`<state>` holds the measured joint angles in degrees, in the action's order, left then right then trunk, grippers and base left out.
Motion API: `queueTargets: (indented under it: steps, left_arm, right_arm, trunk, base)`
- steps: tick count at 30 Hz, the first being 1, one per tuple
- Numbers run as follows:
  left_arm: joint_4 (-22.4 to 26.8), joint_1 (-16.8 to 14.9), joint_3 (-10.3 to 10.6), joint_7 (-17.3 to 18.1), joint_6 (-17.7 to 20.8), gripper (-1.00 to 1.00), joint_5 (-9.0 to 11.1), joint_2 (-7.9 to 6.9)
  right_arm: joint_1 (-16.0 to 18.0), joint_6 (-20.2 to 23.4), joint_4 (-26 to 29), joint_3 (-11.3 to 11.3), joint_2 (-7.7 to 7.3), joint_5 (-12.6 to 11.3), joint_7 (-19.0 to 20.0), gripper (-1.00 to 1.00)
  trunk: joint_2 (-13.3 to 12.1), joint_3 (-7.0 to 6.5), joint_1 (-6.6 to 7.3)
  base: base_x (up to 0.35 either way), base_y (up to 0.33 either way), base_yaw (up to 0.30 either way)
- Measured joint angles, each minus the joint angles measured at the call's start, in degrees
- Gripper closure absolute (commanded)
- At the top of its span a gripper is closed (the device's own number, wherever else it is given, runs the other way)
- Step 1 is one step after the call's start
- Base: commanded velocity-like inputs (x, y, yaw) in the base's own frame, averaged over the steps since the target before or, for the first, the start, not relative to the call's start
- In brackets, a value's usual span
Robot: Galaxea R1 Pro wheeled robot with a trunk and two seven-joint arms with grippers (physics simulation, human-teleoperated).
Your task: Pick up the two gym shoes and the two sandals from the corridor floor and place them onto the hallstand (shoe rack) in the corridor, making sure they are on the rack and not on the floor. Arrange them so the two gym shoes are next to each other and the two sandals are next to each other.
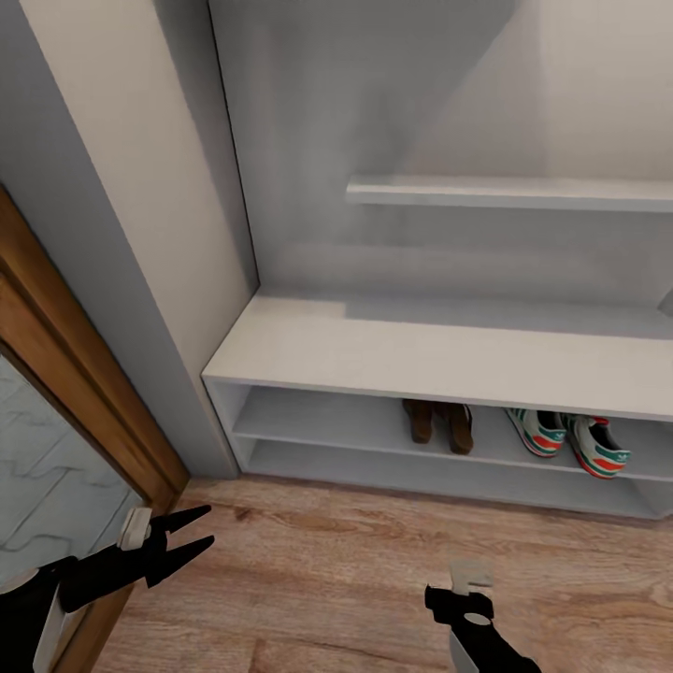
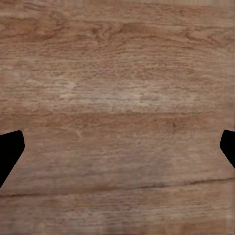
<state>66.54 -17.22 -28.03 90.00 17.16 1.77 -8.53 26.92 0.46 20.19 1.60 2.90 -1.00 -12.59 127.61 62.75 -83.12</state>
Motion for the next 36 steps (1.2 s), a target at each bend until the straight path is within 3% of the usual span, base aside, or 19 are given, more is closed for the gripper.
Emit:
queueTargets:
  steps: [17,24,27,33,36]
  left_arm:
    - [-0.07,-0.18,-0.45,0.0,0.42,-1.0,-0.26,-0.15]
    - [-0.05,-0.24,-3.13,-1.08,0.89,-1.0,-0.45,-0.19]
    - [-0.09,-0.26,-3.51,-4.91,0.92,-1.0,-0.52,-0.23]
    - [-0.42,-0.28,-3.4,-17.17,0.88,-1.0,-0.78,-0.26]
    - [-0.77,-0.05,-3.14,-28.88,0.85,-1.0,-1.02,-0.21]
  right_arm:
    - [-0.34,-1.33,-1.59,-0.18,0.24,0.52,0.25,-1.0]
    - [-0.33,-1.29,-9.33,-0.39,0.4,0.55,0.28,-1.0]
    - [-0.31,-1.22,-11.26,-0.43,0.47,0.51,0.23,-1.0]
    - [-0.31,-1.17,-14.47,-0.45,0.52,0.44,0.18,-1.0]
    - [-0.34,-1.18,-16.76,-0.34,0.48,0.4,0.12,-1.0]
  trunk:
    - [-6.82,-3.06,3.73]
    - [-9.63,-4.31,5.27]
    - [-10.83,-4.85,5.93]
    - [-13.24,-5.93,7.25]
    - [-14.44,-6.46,7.91]
  base:
    - [0.0,0.0,0.0]
    - [0.0,0.0,0.0]
    - [0.0,0.0,0.0]
    - [0.0,0.0,0.0]
    - [0.0,0.0,0.0]
